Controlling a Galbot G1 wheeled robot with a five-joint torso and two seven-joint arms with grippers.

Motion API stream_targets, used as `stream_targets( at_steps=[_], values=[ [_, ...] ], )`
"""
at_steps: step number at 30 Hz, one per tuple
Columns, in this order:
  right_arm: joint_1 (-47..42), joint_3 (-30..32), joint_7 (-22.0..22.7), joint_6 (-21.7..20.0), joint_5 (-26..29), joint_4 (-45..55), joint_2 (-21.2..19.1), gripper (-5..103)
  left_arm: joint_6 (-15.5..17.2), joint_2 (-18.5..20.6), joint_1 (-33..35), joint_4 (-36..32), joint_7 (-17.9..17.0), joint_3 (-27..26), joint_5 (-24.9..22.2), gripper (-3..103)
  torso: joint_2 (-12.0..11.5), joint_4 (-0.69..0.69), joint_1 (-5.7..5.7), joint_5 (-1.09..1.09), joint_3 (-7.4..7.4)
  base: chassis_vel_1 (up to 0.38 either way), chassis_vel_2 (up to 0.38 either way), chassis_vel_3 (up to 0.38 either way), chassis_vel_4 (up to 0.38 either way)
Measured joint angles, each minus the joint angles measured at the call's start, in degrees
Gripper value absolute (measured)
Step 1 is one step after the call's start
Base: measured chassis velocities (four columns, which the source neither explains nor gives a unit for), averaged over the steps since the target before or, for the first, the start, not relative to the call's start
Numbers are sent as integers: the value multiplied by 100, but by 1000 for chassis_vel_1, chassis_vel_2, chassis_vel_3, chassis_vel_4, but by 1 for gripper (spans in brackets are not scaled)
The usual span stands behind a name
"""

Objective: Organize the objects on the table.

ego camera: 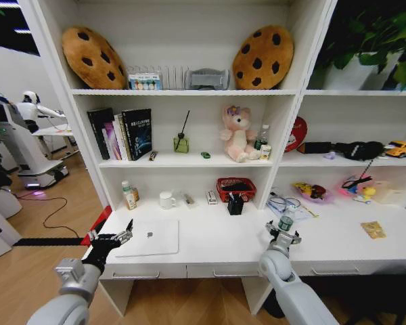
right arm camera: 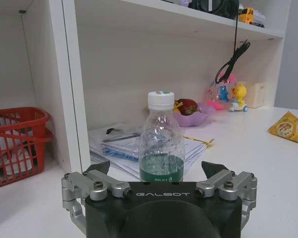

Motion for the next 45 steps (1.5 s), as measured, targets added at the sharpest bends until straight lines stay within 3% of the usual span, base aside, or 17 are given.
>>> stream_targets(
  at_steps=[18, 24, 27, 30, 31, 33, 36, 38, 41, 43, 44, 45],
  values=[
    [830, 42, -375, -38, 289, -1076, -221, 103, 0, 0, 0, 0, 0, 0, 0, 100, 0, -1, 0, 0, 0, 0, 0, 0, 0],
    [780, 42, -410, -67, 352, -932, -308, 84, 0, 0, 0, 0, 0, 0, 0, 100, 0, 0, 0, 0, 0, 0, 0, 0, 0],
    [603, 41, -425, -114, 345, -722, -340, 68, 0, 0, 0, 0, 0, 0, 0, 100, 0, -2, 0, 0, 0, 0, 0, 0, 0],
    [572, 46, -436, -114, 320, -704, -337, 62, 0, 0, 0, 0, 0, 0, 0, 100, 1, -1, 0, 0, 0, 0, 0, 0, 0],
    [570, 56, -438, -115, 318, -692, -334, 51, 0, 0, 0, 0, 0, 0, 0, 100, 0, -1, 0, 0, 0, 0, 0, 0, 0],
    [569, 62, -439, -115, 320, -675, -336, 51, 0, 0, 0, 0, 0, 0, 0, 100, 0, -1, 0, 1, 0, 0, 0, 0, 0],
    [534, 122, -439, -114, 325, -480, -387, 38, 0, 0, 0, 0, 0, 0, 0, 100, 0, 0, 0, 1, 0, 0, 0, 0, 0],
    [472, 167, -467, -108, 322, -283, -444, 35, 0, 0, 0, 0, 0, 0, 0, 100, 0, 0, 0, 2, 0, 0, 0, 0, 0],
    [189, 330, -667, -113, 379, 459, -682, 28, 0, 0, 0, 0, -2, 0, 0, 100, 0, 0, 0, -1, 0, 0, 0, 0, 0],
    [-351, 615, -1090, -255, 773, 1324, -947, 26, 0, 0, 0, 0, 0, 0, 0, 100, 1, 1, 0, -3, -1, 0, 0, 0, 0],
    [-351, 615, -1090, -255, 773, 1324, -947, 26, 0, 0, 0, 0, 0, 0, 0, 100, 1, 1, 0, -3, -1, 0, 0, 0, 0],
    [-782, 843, -1545, -360, 963, 1760, -1059, 24, 0, 0, -1, 0, -1, 0, 0, 100, 1, 0, 0, -2, -1, 0, 0, 0, 0]
  ],
)
